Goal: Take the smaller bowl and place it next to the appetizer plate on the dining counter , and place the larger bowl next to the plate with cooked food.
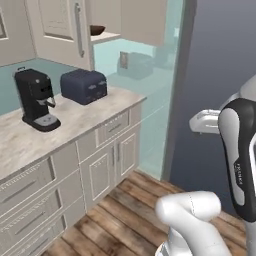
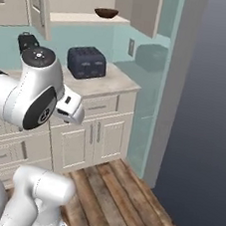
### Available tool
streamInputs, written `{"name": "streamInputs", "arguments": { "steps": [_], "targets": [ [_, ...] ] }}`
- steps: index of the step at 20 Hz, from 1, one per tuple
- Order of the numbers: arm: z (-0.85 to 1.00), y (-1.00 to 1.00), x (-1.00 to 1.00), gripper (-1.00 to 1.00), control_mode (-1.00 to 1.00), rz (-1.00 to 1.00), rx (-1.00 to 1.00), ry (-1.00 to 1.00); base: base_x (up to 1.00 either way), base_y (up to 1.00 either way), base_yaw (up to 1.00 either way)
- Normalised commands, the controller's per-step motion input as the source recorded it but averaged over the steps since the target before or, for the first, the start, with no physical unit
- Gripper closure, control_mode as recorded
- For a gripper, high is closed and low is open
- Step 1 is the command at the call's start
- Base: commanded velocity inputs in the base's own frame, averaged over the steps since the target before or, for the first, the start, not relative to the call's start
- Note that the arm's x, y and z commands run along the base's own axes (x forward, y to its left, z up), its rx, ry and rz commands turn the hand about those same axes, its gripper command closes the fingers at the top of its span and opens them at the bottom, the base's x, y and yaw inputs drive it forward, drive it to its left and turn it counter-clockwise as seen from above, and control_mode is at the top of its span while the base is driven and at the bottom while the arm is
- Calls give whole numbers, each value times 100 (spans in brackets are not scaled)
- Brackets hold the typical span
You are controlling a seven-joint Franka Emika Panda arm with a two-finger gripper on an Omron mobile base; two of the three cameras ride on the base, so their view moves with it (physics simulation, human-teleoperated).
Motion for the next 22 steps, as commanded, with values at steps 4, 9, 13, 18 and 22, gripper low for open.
{"name": "streamInputs", "arguments": {
  "steps": [4, 9, 13, 18, 22],
  "targets": [
    [0, 0, 0, -100, 100, 0, 0, 0, 61, 0, 34],
    [0, 0, 0, -100, 100, 0, 0, 0, 67, -2, 31],
    [0, 0, 0, -100, 100, 0, 0, 0, 68, 0, 28],
    [0, 0, 0, -100, 100, 0, 0, 0, 69, -8, 29],
    [0, 0, 0, -100, 100, 0, 0, 0, 46, -34, 25]
  ]
}}
